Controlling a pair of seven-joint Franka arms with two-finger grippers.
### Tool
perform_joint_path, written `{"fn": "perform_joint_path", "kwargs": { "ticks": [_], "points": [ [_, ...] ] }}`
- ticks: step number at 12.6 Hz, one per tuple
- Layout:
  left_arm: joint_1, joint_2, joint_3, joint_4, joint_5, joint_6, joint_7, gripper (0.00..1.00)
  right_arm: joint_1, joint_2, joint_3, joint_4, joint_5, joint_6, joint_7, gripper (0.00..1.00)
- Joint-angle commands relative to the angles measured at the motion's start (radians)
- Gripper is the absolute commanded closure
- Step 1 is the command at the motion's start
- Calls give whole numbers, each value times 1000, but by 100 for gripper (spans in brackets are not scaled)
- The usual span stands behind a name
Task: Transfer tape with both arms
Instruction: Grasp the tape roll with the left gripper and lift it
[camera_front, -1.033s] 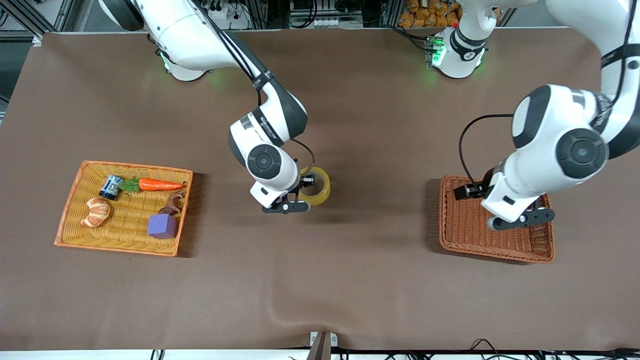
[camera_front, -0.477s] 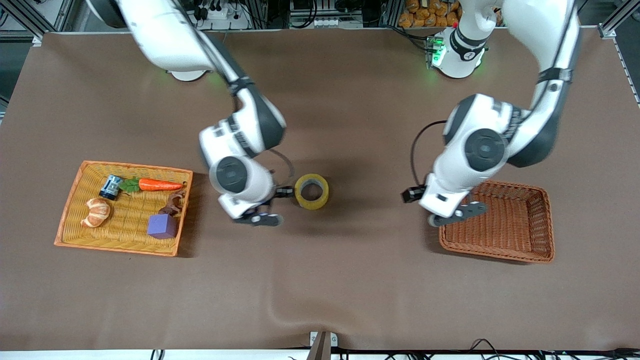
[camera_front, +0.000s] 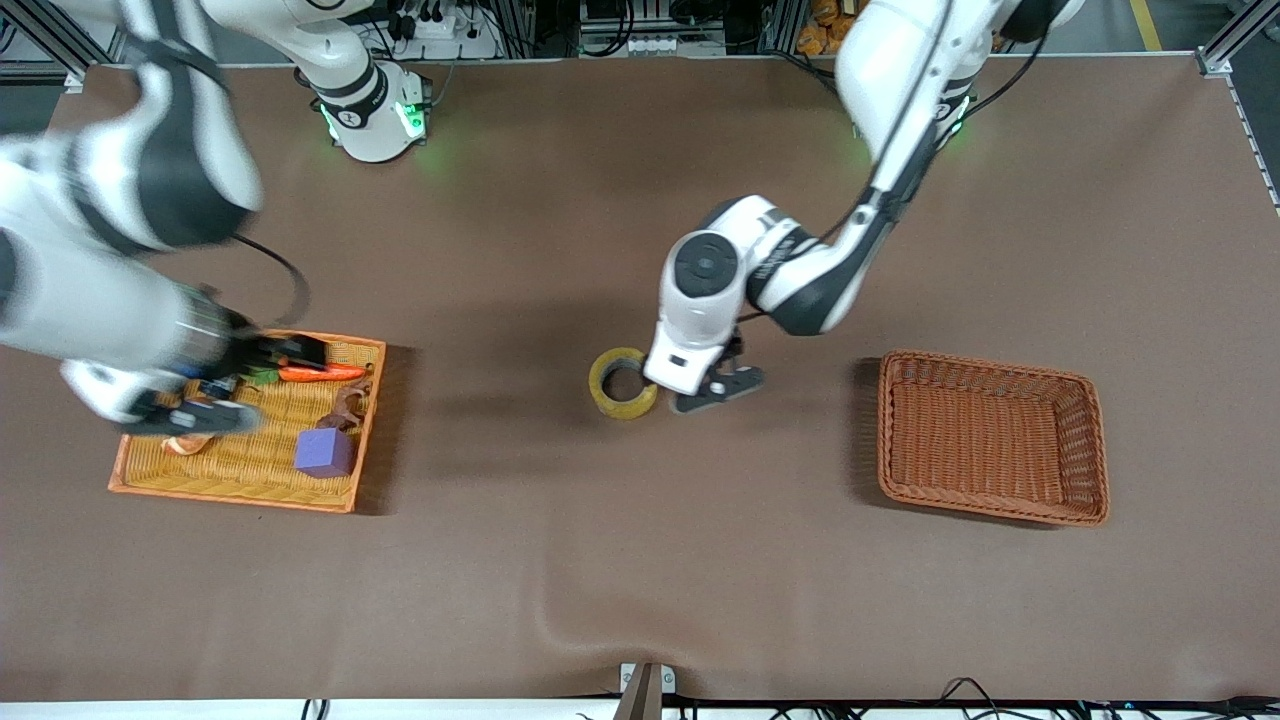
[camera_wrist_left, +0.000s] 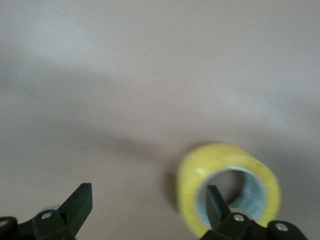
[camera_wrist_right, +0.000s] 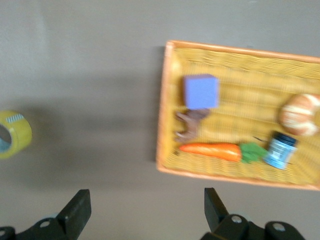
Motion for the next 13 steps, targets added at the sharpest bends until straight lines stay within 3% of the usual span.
{"fn": "perform_joint_path", "kwargs": {
  "ticks": [1, 4, 5, 7, 8, 11, 13],
  "points": [
    [-50, 81, 14, 50, 30, 64, -44, 0, -97, -159, 24, -133, -15, -4, -102, 0],
    [-62, 135, 14, 50, 38, 98, -47, 0, -109, -236, 23, -140, -93, -14, -86, 0],
    [-70, 147, 14, 47, 60, 104, -47, 24, -109, -256, 21, -141, -98, -30, -33, 0],
    [-68, 158, 14, 45, 68, 104, -43, 89, -109, -273, 10, -140, -97, -82, 34, 0],
    [-59, 157, 12, 45, 68, 104, -44, 100, -109, -276, 10, -140, -97, -77, 32, 0],
    [-13, 125, 17, 33, 79, 98, -35, 100, -109, -278, 9, -128, -86, -68, 5, 0],
    [81, -16, 18, -58, 85, 63, -21, 100, -112, -276, 7, -126, -88, -61, -43, 0]
  ]
}}
